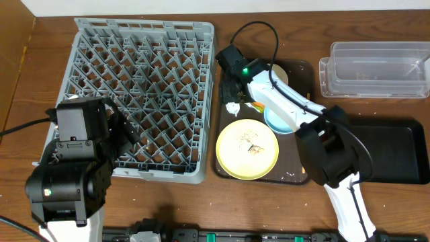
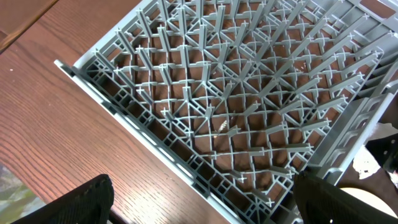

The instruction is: Sort waste into correct bins and load items into the dishwasher

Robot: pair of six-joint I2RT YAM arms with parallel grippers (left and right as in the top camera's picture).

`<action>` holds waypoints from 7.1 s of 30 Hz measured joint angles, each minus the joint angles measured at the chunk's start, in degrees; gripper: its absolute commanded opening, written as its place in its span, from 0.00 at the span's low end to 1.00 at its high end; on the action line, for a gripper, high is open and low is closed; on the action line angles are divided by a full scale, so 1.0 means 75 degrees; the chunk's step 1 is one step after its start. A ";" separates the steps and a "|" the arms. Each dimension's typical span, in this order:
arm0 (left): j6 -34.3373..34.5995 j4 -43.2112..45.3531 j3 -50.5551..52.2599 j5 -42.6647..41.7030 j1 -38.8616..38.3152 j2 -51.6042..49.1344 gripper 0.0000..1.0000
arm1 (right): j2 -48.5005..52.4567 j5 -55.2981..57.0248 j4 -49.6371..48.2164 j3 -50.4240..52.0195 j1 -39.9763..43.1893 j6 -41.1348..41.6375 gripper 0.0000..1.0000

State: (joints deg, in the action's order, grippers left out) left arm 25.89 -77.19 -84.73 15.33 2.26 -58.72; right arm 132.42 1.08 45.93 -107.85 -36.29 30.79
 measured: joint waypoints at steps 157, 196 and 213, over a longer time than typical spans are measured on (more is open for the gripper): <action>0.0000 0.0003 0.0000 0.0000 0.0000 0.0000 0.93 | -0.0216 0.0294 0.4651 -0.4540 0.4398 0.0694 0.01; 0.0000 0.0000 0.0000 0.0000 0.0000 0.0000 0.93 | -0.2914 -0.1880 0.4089 -0.2261 0.2063 -0.2500 0.99; 0.0000 0.0000 0.0000 0.0003 0.0000 0.0000 0.93 | -0.2288 -0.0265 0.3853 -0.0822 -0.0090 -0.1763 0.59</action>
State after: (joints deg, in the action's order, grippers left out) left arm 25.89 -77.19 -84.73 15.35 2.26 -58.72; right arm 115.26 -0.91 74.83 -114.02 -36.97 17.56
